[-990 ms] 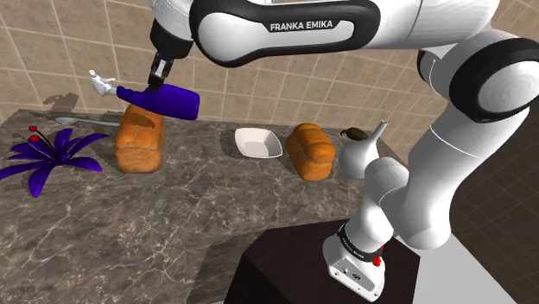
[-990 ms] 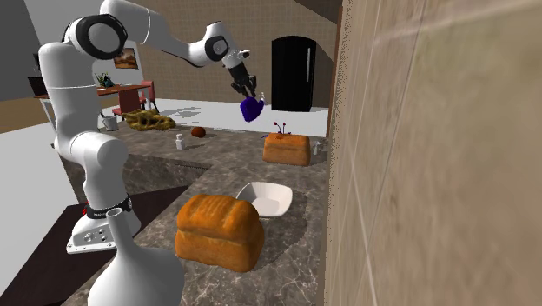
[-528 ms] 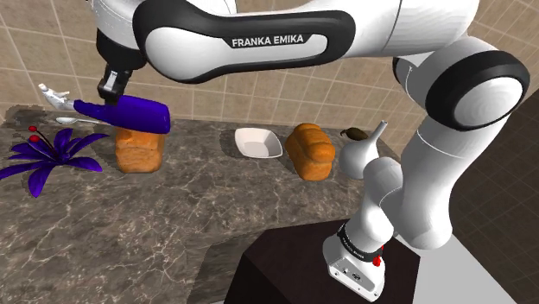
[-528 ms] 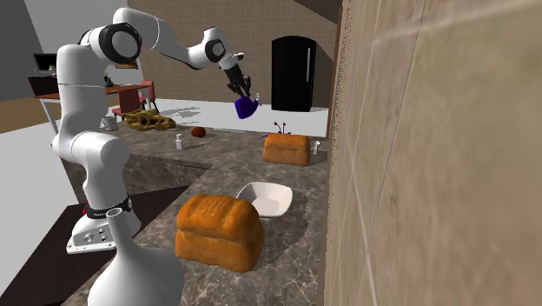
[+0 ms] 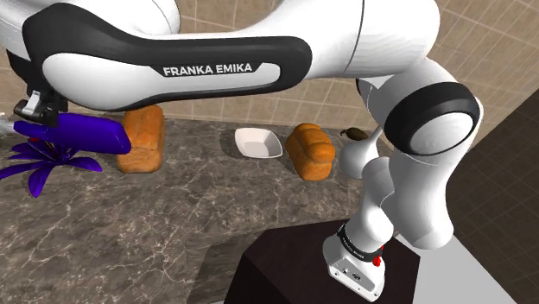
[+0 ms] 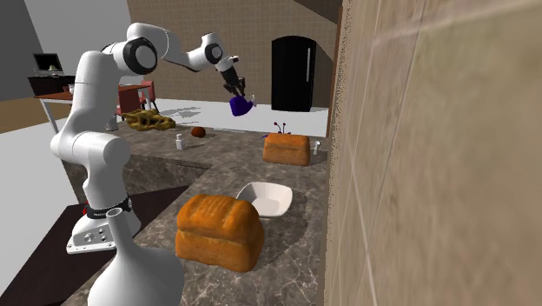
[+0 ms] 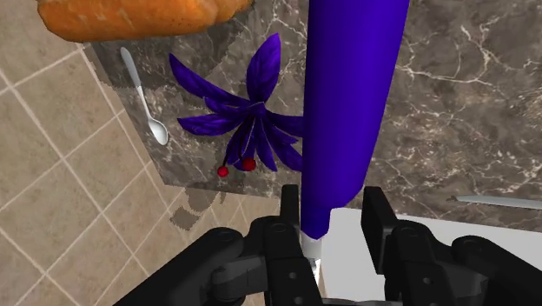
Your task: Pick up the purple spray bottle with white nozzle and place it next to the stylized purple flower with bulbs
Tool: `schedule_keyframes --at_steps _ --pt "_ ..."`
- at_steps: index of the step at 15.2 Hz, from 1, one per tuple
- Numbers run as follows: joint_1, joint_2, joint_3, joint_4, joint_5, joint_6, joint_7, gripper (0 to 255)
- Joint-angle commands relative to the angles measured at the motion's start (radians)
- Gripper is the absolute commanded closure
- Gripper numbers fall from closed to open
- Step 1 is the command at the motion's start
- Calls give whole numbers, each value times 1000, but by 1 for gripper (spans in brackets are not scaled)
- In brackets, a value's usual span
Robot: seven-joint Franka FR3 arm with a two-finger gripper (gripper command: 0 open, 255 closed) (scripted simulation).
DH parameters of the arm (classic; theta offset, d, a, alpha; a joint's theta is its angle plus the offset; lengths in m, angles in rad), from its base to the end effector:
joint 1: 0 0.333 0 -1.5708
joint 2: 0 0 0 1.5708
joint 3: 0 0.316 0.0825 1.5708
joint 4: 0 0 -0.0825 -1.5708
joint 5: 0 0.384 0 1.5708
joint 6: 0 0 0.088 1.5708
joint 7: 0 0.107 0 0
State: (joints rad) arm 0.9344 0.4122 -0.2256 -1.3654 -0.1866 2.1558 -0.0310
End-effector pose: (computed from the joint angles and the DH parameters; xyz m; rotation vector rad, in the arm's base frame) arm 0.5270 0.4827 0.5317 2.6888 1.2149 0.6756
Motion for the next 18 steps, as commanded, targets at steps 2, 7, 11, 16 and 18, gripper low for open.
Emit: schedule_keyframes --at_steps 2,7,11,16,18 --pt "19 111 12 166 7 -65 31 255" --pt "32 198 18 259 10 -78 58 255" --pt "36 194 16 199 3 -24 72 255" --pt "40 197 14 136 -4 40 89 255" --pt "41 199 13 114 -7 64 95 255"
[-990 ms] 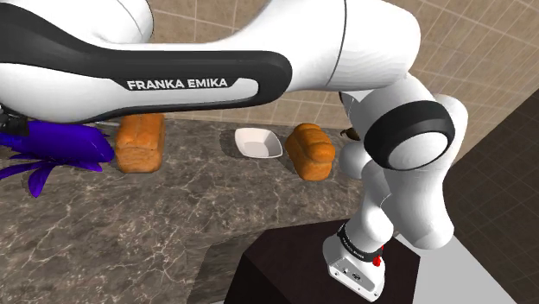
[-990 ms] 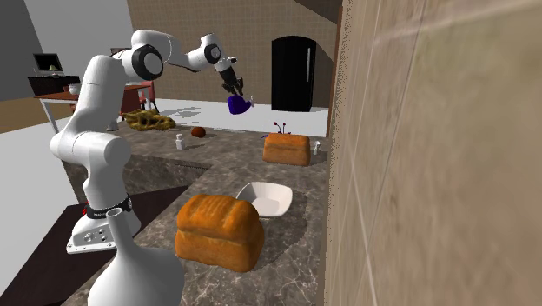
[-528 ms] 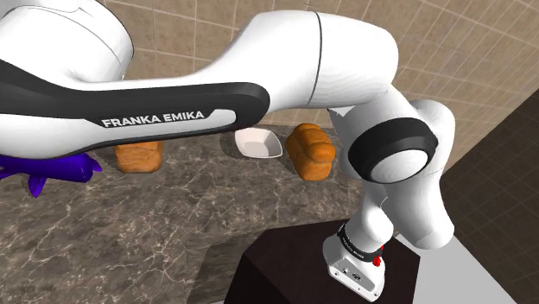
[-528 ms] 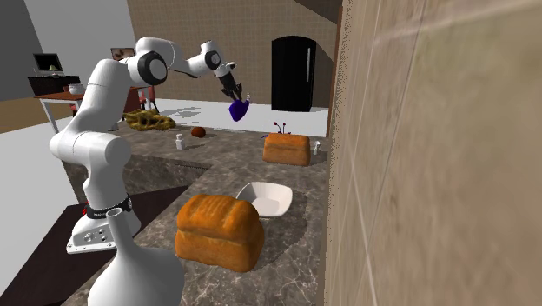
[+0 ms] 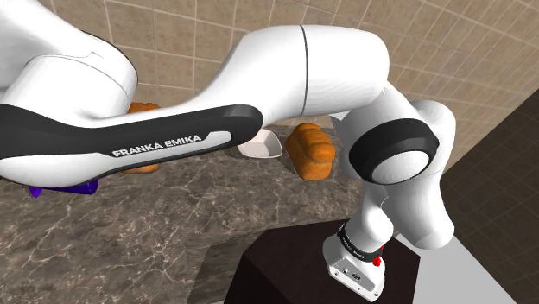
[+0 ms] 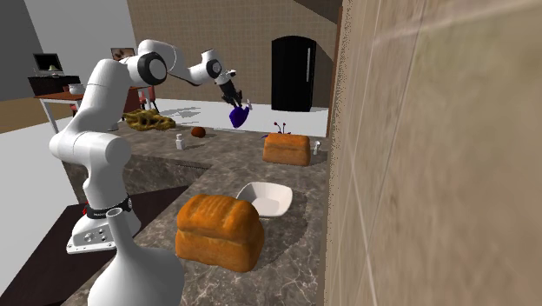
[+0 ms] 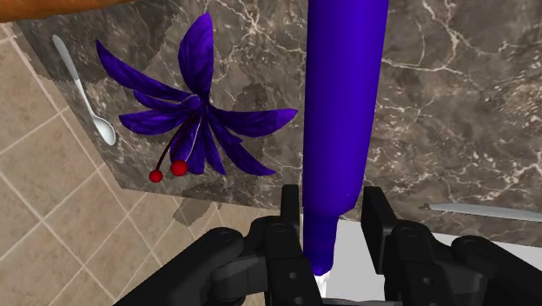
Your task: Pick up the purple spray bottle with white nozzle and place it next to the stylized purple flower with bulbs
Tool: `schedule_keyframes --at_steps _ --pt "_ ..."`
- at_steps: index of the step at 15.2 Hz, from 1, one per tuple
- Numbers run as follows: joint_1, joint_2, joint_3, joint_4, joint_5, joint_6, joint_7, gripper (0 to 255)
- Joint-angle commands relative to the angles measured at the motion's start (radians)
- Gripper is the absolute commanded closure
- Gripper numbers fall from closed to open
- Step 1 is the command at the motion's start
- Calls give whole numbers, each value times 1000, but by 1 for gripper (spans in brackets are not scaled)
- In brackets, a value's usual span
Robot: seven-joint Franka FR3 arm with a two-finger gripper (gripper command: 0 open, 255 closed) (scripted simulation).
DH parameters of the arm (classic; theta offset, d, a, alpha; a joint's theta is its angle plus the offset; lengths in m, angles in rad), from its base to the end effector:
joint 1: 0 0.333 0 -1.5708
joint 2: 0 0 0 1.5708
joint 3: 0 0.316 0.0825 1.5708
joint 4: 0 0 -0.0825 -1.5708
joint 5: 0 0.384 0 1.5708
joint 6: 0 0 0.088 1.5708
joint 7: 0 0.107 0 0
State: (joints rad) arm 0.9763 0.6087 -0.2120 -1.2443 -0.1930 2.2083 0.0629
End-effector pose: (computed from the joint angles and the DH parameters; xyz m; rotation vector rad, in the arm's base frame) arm 0.5218 0.5510 0.4562 2.6893 1.2137 0.6752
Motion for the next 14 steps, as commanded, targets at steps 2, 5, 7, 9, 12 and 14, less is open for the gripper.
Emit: schedule_keyframes --at_steps 2,5,7,9,12,14 --pt "0 7 -1 -28 -3 35 8 255" --pt "1 15 -2 -55 -7 69 17 255" --pt "2 21 -3 -72 -9 91 24 255" --pt "3 29 -4 -87 -11 113 30 255" --pt "4 41 -5 -107 -14 145 39 255" --pt "4 50 -6 -119 -16 165 45 255"
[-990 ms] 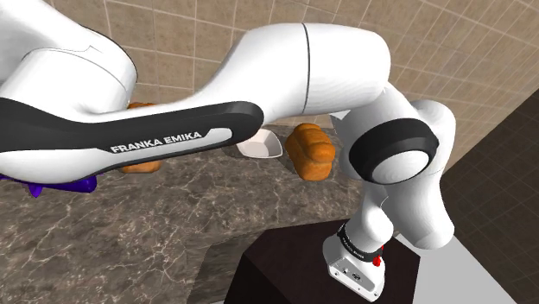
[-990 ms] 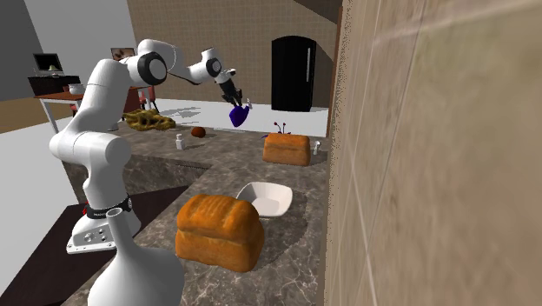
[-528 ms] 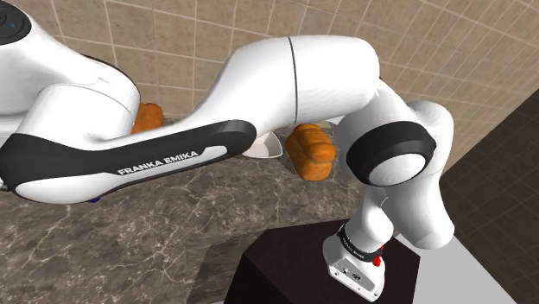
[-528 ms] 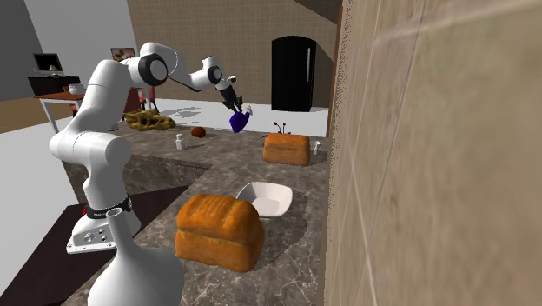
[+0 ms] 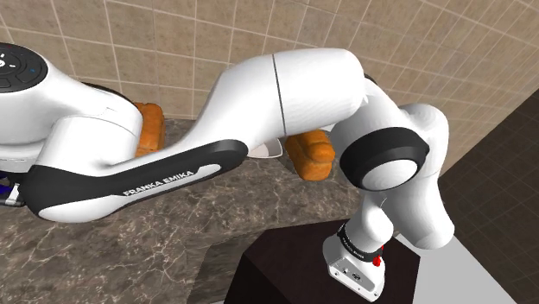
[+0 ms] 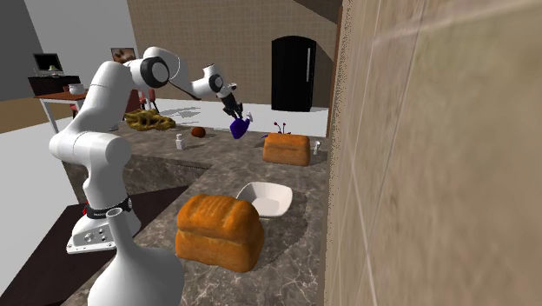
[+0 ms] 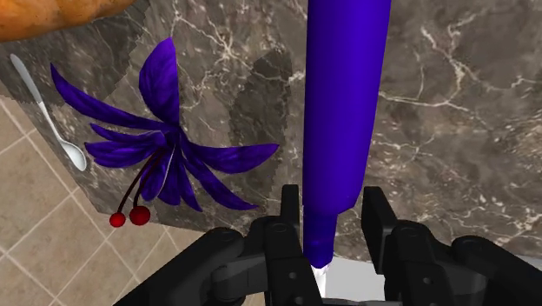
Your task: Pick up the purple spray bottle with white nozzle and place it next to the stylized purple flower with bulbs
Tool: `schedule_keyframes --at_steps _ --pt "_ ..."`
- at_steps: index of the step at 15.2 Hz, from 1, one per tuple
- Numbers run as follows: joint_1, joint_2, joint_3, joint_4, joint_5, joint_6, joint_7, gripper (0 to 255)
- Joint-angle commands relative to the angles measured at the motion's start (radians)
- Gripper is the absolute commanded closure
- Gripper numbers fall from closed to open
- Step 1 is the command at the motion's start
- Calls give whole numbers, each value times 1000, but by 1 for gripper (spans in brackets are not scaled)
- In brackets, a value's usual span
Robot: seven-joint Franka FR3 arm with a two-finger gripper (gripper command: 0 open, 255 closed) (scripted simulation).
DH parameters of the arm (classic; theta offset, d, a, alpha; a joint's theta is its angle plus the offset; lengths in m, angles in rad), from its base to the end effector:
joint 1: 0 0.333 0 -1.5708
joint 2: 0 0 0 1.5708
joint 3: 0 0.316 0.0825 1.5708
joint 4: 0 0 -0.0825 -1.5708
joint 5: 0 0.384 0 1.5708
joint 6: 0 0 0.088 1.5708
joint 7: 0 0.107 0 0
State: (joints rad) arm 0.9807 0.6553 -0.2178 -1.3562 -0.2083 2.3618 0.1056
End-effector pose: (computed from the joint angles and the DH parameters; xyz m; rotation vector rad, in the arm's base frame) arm 0.5224 0.5512 0.3827 2.6894 1.2138 0.6751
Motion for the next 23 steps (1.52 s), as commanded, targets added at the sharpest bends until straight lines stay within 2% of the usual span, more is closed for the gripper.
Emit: schedule_keyframes --at_steps 1,11,19,20,23 --pt "0 9 -1 -13 -2 22 6 255" --pt "1 68 -6 -53 -11 117 36 255" --pt "1 70 -6 -54 -11 120 37 255" --pt "1 70 -6 -54 -11 120 37 0" --pt "1 70 -6 -54 -11 120 37 0"
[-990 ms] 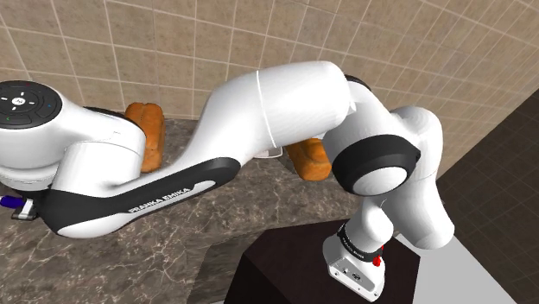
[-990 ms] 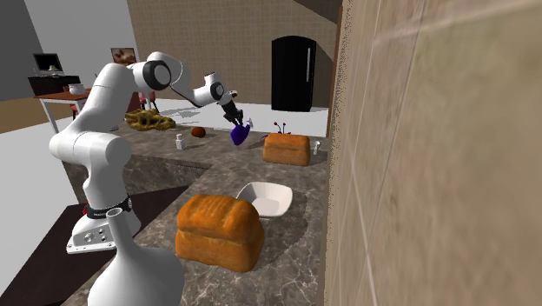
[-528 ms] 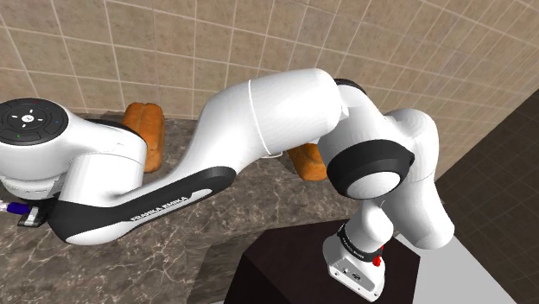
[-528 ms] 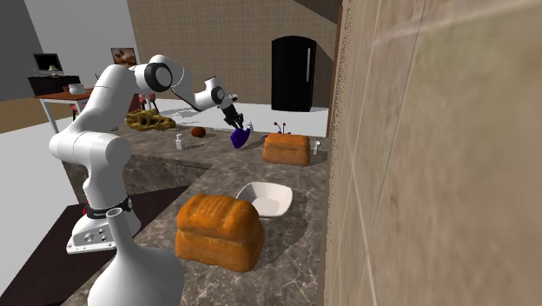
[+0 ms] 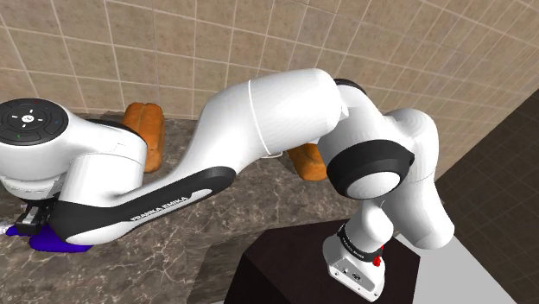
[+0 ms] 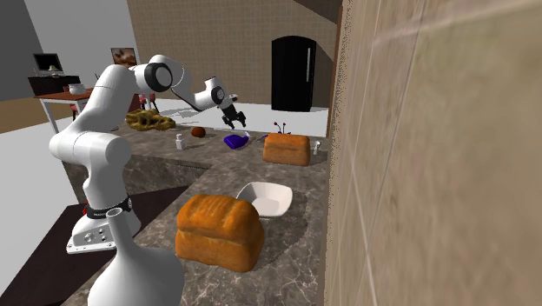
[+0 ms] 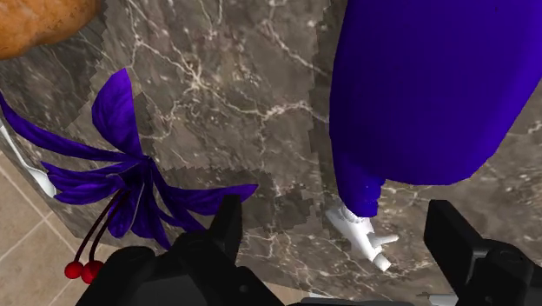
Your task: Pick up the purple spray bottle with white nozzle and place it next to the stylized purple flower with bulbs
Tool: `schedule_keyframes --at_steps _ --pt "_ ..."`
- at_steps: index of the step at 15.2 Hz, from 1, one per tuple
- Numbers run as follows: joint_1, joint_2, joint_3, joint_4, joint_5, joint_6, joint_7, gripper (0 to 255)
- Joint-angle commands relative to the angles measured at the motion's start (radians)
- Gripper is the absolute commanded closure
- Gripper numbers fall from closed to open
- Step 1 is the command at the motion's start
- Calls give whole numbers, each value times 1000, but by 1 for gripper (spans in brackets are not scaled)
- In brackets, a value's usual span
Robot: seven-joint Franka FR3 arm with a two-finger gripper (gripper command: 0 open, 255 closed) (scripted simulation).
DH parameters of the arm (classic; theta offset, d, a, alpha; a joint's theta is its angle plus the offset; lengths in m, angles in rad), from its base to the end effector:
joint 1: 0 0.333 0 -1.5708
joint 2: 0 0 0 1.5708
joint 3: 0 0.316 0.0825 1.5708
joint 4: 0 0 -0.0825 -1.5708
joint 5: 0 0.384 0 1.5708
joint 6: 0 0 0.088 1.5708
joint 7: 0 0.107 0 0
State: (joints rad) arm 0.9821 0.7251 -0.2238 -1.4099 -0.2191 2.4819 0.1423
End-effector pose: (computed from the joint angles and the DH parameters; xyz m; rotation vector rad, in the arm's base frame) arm 0.5227 0.5507 0.3179 2.6895 1.2138 0.6764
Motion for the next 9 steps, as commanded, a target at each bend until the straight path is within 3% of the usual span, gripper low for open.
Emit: schedule_keyframes --at_steps 1,6,9 --pt "0 0 0 0 0 0 0 0" --pt "34 -114 -9 -72 -16 -47 11 0" --pt "34 -114 -9 -72 -16 -47 12 0"
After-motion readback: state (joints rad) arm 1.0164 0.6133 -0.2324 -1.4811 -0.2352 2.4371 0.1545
